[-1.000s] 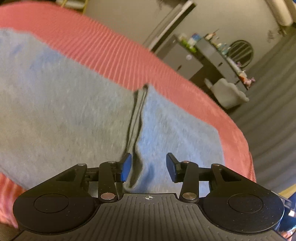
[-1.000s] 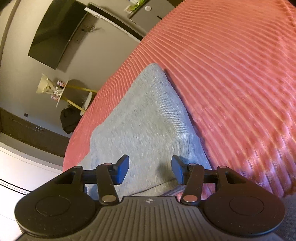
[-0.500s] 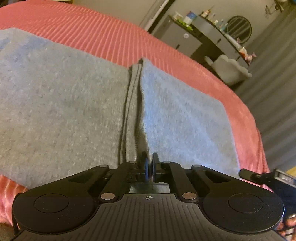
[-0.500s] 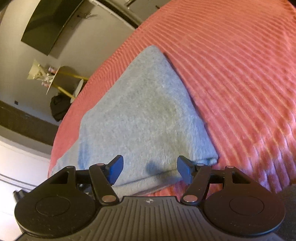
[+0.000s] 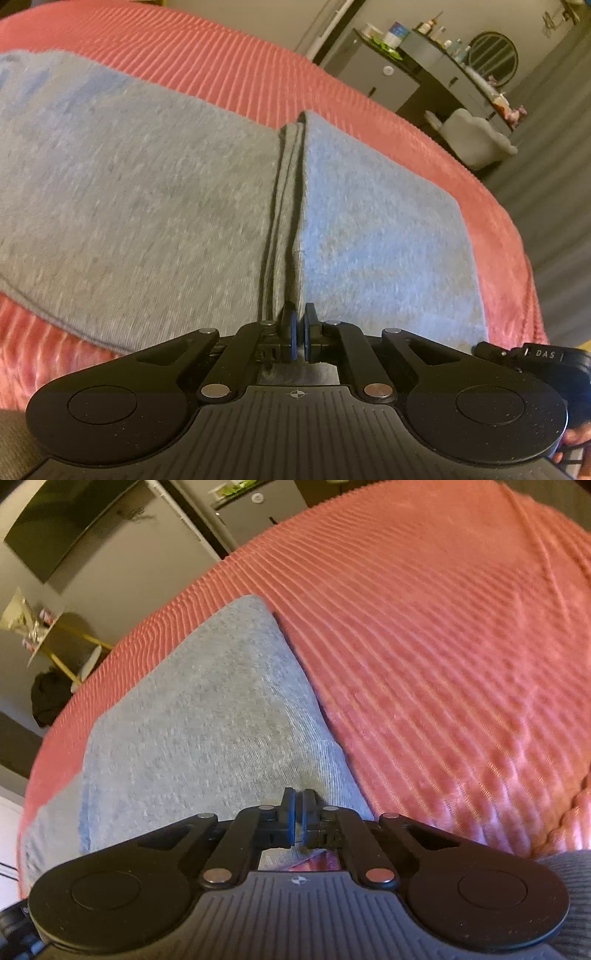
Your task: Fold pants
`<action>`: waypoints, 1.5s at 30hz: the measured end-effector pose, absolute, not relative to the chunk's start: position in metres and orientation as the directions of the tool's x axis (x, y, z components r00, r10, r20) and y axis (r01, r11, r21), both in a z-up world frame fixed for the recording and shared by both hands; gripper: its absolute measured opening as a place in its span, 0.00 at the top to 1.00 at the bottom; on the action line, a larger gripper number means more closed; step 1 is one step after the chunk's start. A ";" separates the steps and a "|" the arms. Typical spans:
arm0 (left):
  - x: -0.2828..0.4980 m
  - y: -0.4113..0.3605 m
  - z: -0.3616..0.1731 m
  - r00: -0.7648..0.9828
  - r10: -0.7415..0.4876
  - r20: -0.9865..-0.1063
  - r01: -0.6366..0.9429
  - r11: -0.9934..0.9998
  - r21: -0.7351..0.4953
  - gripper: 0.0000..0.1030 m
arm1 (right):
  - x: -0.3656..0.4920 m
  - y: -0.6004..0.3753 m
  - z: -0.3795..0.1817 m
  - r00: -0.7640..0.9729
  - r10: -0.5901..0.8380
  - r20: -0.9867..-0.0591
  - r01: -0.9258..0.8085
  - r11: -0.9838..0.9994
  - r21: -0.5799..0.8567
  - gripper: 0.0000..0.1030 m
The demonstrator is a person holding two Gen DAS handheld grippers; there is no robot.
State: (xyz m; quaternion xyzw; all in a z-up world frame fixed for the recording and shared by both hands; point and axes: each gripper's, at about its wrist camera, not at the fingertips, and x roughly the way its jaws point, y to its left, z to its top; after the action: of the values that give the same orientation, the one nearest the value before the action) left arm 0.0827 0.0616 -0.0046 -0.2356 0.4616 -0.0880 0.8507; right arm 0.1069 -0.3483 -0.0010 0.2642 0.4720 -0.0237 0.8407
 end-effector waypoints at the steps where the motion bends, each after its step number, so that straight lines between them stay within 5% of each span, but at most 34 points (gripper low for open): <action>1: 0.082 0.064 -0.005 0.555 -0.369 -0.745 -0.076 0.870 -0.487 0.95 | 0.106 -0.346 0.002 0.559 0.205 -0.803 0.271 0.870 0.411 0.98; 15: 0.071 0.079 -0.013 0.555 -0.367 -0.747 -0.130 0.848 -0.513 0.94 | 0.124 -0.311 0.018 0.664 0.219 -0.715 -0.018 0.960 0.278 0.93; 20: 0.067 0.084 -0.002 0.624 -0.307 -0.719 -0.160 0.850 -0.501 0.77 | 0.145 -0.307 -0.017 0.565 0.226 -0.793 0.008 0.960 0.279 0.83; 24: 0.072 0.077 0.016 0.698 -0.241 -0.674 -0.133 0.882 -0.453 0.76 | 0.147 -0.312 -0.020 0.576 0.271 -0.771 0.007 0.942 0.337 0.75; 28: 0.092 0.048 0.023 0.715 -0.218 -0.664 -0.064 0.926 -0.372 0.36 | 0.146 -0.310 -0.021 0.579 0.273 -0.769 0.000 0.942 0.334 0.69; 34: 0.124 0.049 -0.013 0.628 -0.226 -0.745 -0.110 0.922 -0.372 0.46 | 0.148 -0.300 -0.019 0.579 0.285 -0.764 -0.042 0.946 0.322 0.54; 37: 0.121 0.061 -0.012 0.666 -0.291 -0.688 -0.071 0.892 -0.446 0.70 | 0.147 -0.297 -0.018 0.579 0.288 -0.763 -0.056 0.947 0.315 0.49; 42: 0.121 0.065 -0.017 0.680 -0.295 -0.672 -0.058 0.891 -0.450 0.83 | 0.147 -0.293 -0.017 0.581 0.290 -0.761 -0.073 0.949 0.307 0.42; 45: 0.102 0.058 -0.001 0.777 -0.271 -0.568 0.025 0.915 -0.402 0.88 | 0.146 -0.293 -0.017 0.585 0.287 -0.759 -0.074 0.950 0.302 0.42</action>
State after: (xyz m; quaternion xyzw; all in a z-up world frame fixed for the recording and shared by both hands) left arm 0.1025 0.0580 -0.0012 -0.1894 0.3241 -0.0802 0.9234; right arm 0.1455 -0.2926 -0.0172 0.1198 0.4438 0.1022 0.8822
